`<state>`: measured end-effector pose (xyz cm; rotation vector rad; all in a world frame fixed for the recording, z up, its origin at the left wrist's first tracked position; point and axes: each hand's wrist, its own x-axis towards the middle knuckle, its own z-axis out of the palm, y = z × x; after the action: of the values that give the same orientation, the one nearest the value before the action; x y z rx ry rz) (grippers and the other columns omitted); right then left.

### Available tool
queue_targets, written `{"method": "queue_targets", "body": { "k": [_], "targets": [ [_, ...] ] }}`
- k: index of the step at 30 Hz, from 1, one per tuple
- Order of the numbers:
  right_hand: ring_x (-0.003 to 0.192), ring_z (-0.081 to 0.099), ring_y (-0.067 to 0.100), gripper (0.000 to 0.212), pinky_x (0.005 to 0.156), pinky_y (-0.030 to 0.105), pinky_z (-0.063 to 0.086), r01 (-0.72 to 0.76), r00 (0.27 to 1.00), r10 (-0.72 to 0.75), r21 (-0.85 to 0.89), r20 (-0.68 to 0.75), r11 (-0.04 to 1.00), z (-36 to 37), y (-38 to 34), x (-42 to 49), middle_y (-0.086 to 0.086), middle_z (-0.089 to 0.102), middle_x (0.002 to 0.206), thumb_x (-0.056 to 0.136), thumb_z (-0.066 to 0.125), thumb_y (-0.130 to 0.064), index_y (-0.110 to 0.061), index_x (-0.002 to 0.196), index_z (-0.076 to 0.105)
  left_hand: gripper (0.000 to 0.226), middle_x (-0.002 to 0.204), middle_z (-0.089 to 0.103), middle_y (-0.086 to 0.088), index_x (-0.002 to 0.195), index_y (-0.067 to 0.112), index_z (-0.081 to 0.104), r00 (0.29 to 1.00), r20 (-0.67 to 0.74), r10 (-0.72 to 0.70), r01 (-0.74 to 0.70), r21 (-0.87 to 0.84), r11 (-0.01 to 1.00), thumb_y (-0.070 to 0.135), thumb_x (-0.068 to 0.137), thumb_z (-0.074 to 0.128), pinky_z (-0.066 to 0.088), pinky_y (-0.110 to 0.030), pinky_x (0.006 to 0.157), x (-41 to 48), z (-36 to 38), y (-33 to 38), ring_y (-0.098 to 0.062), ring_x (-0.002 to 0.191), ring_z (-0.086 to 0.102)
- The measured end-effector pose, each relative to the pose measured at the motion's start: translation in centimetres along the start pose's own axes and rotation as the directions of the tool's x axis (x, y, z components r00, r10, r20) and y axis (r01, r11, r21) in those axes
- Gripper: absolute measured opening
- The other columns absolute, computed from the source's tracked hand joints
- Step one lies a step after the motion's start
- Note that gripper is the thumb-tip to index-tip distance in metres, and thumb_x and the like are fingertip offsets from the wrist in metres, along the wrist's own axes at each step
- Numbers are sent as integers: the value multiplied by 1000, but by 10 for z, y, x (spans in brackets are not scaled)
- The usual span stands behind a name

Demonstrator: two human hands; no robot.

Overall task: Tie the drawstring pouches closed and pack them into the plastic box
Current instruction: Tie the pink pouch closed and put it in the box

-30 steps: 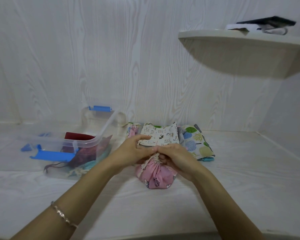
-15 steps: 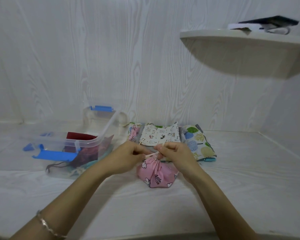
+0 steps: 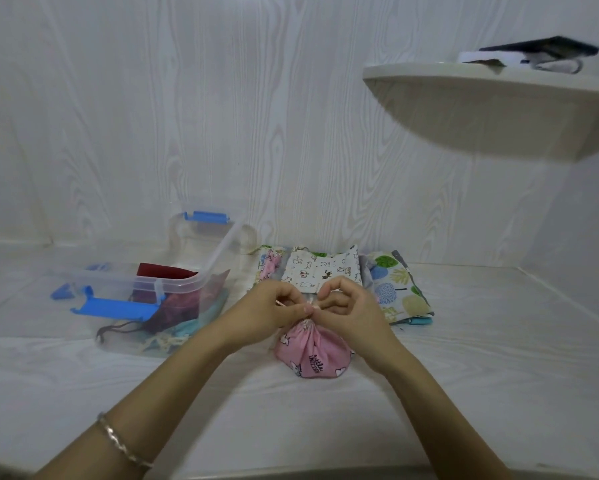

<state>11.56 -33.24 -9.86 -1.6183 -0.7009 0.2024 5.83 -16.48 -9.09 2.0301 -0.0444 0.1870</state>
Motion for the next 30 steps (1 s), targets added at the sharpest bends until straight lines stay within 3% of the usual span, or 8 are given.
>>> {"method": "queue_targets", "body": {
  "k": [5,8,14,17,20,22,25,30],
  "targets": [
    [77,63,5,19,67,13,49,297,938,-346,-530,7,795,9,1,-2,-13,68,80,82,68,-6,-23,89,74,28,61,45,-1,75,2,63,998,56,10,-15,82,997,26,91,64,29,-29,60,1,-1,0,-16,61,38],
    [75,62,8,16,68,21,50,293,932,-361,-635,24,715,8,3,-1,-5,69,82,83,65,-12,-19,93,76,24,64,51,-2,76,4,65,997,78,-4,-2,79,997,24,90,66,33,-30,61,-1,-3,1,-16,63,43],
    [65,59,2,16,59,13,47,63,988,-121,-472,-94,879,6,-3,2,-7,66,71,81,65,-11,-19,68,68,12,67,62,1,78,19,63,999,14,37,-39,180,983,23,89,66,43,-24,57,-6,1,12,-6,58,53],
    [75,57,20,15,74,34,50,-125,992,120,-163,-35,979,2,4,10,11,61,78,78,61,-10,0,68,63,9,74,66,2,82,23,63,996,-7,86,-78,343,936,25,91,64,45,-22,61,-9,4,16,-4,61,54],
    [82,55,26,17,80,33,48,-355,935,329,351,134,867,3,10,14,19,57,84,70,53,-4,6,82,60,7,74,63,10,86,23,63,993,-21,118,-97,439,893,27,92,62,42,-15,58,-8,5,20,0,61,53],
    [75,57,20,13,74,28,50,-415,909,356,516,214,749,3,10,14,14,61,79,77,48,0,3,79,61,8,74,63,9,86,24,63,990,-51,134,-98,436,894,28,93,61,41,-16,58,-8,5,20,-1,61,53],
    [75,58,19,13,72,28,48,-302,953,265,467,145,831,2,9,12,13,63,77,72,62,-8,2,79,65,13,77,64,5,89,18,66,988,-83,129,-82,424,902,27,94,57,43,-22,63,-7,7,19,-4,65,52],
    [77,60,9,28,68,18,51,-34,983,37,18,-181,999,9,6,4,4,65,89,76,81,-13,-15,98,63,19,62,56,11,75,20,63,986,-133,98,-53,307,950,23,94,59,37,-14,53,-5,4,14,3,51,47]
  ]
}}
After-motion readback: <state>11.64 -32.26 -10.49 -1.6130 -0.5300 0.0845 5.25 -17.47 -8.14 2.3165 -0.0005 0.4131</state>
